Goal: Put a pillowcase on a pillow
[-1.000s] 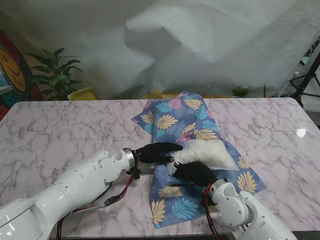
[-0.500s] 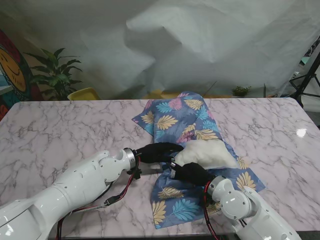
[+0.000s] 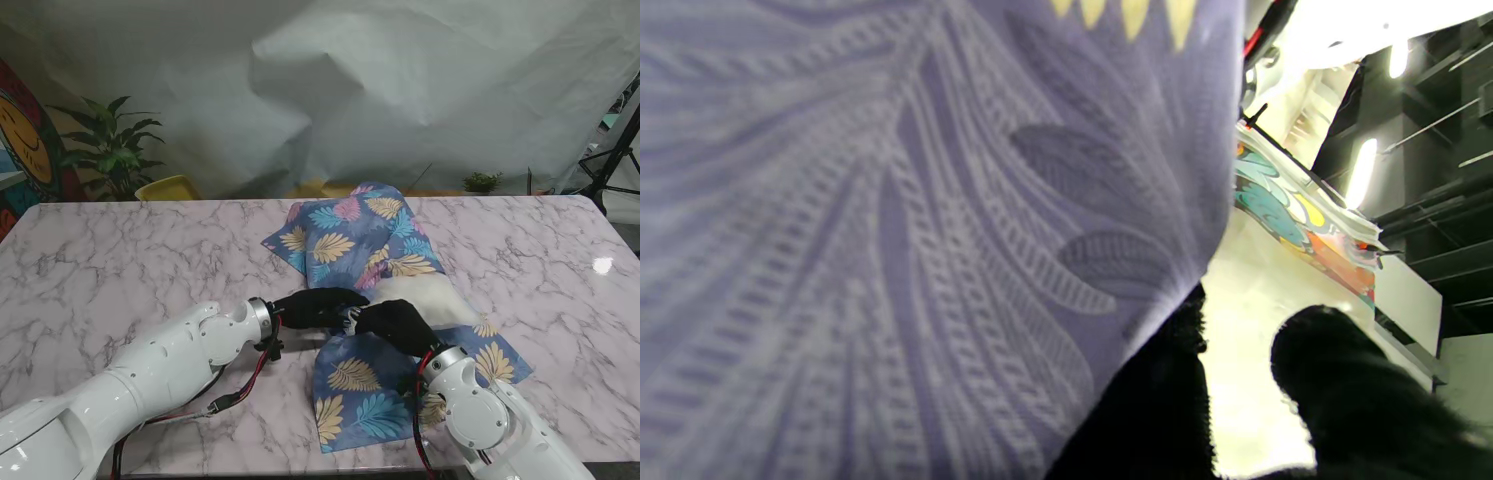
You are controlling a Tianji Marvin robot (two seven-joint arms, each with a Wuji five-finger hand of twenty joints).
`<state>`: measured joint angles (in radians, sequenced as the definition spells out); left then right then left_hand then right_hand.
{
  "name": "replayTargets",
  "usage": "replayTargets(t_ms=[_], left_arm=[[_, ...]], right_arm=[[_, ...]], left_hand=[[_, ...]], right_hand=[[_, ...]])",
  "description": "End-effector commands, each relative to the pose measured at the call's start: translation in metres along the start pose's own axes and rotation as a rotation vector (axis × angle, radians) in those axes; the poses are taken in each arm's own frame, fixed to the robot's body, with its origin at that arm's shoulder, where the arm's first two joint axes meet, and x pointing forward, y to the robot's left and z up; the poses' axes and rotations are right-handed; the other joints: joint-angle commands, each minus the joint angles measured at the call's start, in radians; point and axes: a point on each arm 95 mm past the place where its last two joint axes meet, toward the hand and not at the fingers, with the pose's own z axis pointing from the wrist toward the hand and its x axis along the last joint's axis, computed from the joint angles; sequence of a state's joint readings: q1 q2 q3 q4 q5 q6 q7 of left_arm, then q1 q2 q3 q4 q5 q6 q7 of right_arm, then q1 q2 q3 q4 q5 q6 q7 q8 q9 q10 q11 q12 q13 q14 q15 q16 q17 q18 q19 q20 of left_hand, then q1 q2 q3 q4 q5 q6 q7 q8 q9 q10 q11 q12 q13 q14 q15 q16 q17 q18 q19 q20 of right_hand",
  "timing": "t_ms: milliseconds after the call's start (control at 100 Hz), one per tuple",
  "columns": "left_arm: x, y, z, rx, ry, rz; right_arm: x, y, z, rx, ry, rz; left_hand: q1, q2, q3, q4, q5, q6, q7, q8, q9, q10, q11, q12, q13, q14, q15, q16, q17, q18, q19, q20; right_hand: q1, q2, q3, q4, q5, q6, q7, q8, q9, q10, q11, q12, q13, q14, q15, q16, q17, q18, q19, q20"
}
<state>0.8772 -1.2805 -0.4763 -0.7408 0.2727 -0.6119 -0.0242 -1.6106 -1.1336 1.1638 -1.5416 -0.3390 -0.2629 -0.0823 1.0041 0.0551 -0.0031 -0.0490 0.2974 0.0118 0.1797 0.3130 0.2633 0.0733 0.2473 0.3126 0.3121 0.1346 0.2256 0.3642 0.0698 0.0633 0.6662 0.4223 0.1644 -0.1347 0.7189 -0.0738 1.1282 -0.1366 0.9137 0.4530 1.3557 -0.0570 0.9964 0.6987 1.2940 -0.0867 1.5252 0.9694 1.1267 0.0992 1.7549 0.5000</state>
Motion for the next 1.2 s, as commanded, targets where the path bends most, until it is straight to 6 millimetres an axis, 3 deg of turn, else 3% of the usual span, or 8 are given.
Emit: replayTargets(t_ms=[0, 250, 420, 600, 650, 720, 980, 1190], left_arm=[[-0.004, 0.016, -0.004, -0.052, -0.008, 0.0], [0.003, 0.015, -0.013, -0.043, 0.037, 0.012], [0.01, 0.01, -0.024, 0.007, 0.074, -0.003], [0.013, 0.001, -0.036, 0.028, 0.073, 0.044], [0.013, -0.003, -0.039, 0.049, 0.06, 0.047], [0.014, -0.01, -0.04, 0.108, 0.049, 0.049], [0.033, -0.035, -0.024, 0.383, 0.113, 0.051], [0.04, -0.041, 0.006, 0.387, 0.14, 0.083]], right_arm=[[0.011, 0.001, 0.006, 0.0, 0.033, -0.046], [0.01, 0.001, 0.021, -0.034, 0.028, -0.023], [0.007, 0.004, 0.03, -0.137, -0.033, -0.072], [-0.001, 0.011, 0.03, -0.166, -0.112, -0.19], [-0.003, 0.01, 0.029, -0.157, -0.121, -0.185], [-0.004, 0.009, 0.027, -0.15, -0.126, -0.179], [-0.001, 0.003, 0.02, -0.135, -0.119, -0.168], [0.007, -0.001, 0.016, -0.134, -0.088, -0.16]], left_hand=[[0.041, 0.026, -0.006, 0.028, 0.056, -0.049, 0.04, 0.011, -0.006, -0.005, -0.004, 0.007, 0.092, 0.087, 0.112, 0.046, -0.014, 0.059, 0.005, 0.008], [0.095, -0.018, -0.007, 0.018, 0.152, -0.067, 0.125, 0.043, 0.003, -0.032, 0.002, 0.008, 0.048, 0.065, 0.079, 0.046, -0.045, 0.044, -0.042, 0.01], [0.279, -0.096, 0.0, -0.012, 0.294, -0.079, 0.252, 0.087, 0.045, -0.058, 0.019, 0.013, 0.035, 0.033, 0.053, 0.042, -0.056, 0.043, -0.109, 0.017], [0.276, -0.2, 0.257, -0.068, 0.398, -0.092, 0.442, 0.053, 0.121, -0.09, 0.05, 0.02, 0.071, 0.022, 0.059, 0.048, -0.032, 0.039, -0.105, 0.043], [0.189, -0.241, 0.417, -0.082, 0.398, -0.086, 0.459, 0.036, 0.135, -0.083, 0.056, 0.025, 0.083, 0.024, 0.07, 0.057, -0.028, 0.039, -0.076, 0.06], [0.15, -0.262, 0.436, -0.085, 0.369, -0.074, 0.432, 0.024, 0.146, -0.04, 0.06, 0.031, 0.104, 0.027, 0.09, 0.071, -0.015, 0.035, -0.031, 0.086], [-0.014, -0.186, 0.461, -0.01, 0.124, 0.0, 0.255, 0.009, 0.066, -0.034, 0.092, 0.099, 0.063, -0.023, 0.158, 0.176, -0.03, 0.006, 0.074, 0.182], [-0.02, -0.163, 0.409, 0.0, 0.019, 0.026, 0.166, 0.001, -0.057, -0.125, 0.0, 0.028, -0.167, -0.103, -0.039, 0.004, -0.105, -0.075, -0.31, -0.038]], right_hand=[[-0.02, -0.041, 0.05, -0.024, 0.007, -0.026, 0.005, 0.01, 0.094, 0.005, 0.014, -0.008, 0.035, -0.274, 0.183, 0.016, 0.047, -0.106, 0.118, 0.006], [0.008, -0.094, 0.109, -0.039, 0.045, -0.018, 0.034, 0.008, 0.1, 0.01, 0.087, 0.018, 0.034, -0.313, 0.217, 0.048, 0.056, -0.145, 0.165, 0.032], [0.028, -0.204, 0.213, -0.067, 0.122, -0.063, 0.153, 0.08, 0.095, -0.058, 0.323, 0.112, 0.035, -0.326, 0.223, 0.144, 0.066, -0.177, 0.209, 0.082], [0.03, -0.233, 0.237, -0.078, 0.133, -0.1, 0.21, 0.153, 0.094, -0.107, 0.405, 0.156, 0.036, -0.343, 0.22, 0.165, 0.068, -0.193, 0.212, 0.093], [0.031, -0.233, 0.238, -0.078, 0.134, -0.098, 0.21, 0.156, 0.093, -0.106, 0.406, 0.158, 0.036, -0.342, 0.22, 0.166, 0.068, -0.192, 0.214, 0.094], [0.03, -0.229, 0.238, -0.079, 0.135, -0.098, 0.21, 0.16, 0.094, -0.105, 0.408, 0.158, 0.036, -0.341, 0.22, 0.168, 0.069, -0.192, 0.215, 0.095], [0.028, -0.219, 0.231, -0.078, 0.137, -0.102, 0.205, 0.167, 0.094, -0.105, 0.407, 0.159, 0.036, -0.341, 0.219, 0.171, 0.069, -0.192, 0.215, 0.097], [0.027, -0.212, 0.225, -0.077, 0.138, -0.103, 0.203, 0.171, 0.094, -0.104, 0.406, 0.159, 0.036, -0.339, 0.218, 0.171, 0.069, -0.192, 0.214, 0.098]])
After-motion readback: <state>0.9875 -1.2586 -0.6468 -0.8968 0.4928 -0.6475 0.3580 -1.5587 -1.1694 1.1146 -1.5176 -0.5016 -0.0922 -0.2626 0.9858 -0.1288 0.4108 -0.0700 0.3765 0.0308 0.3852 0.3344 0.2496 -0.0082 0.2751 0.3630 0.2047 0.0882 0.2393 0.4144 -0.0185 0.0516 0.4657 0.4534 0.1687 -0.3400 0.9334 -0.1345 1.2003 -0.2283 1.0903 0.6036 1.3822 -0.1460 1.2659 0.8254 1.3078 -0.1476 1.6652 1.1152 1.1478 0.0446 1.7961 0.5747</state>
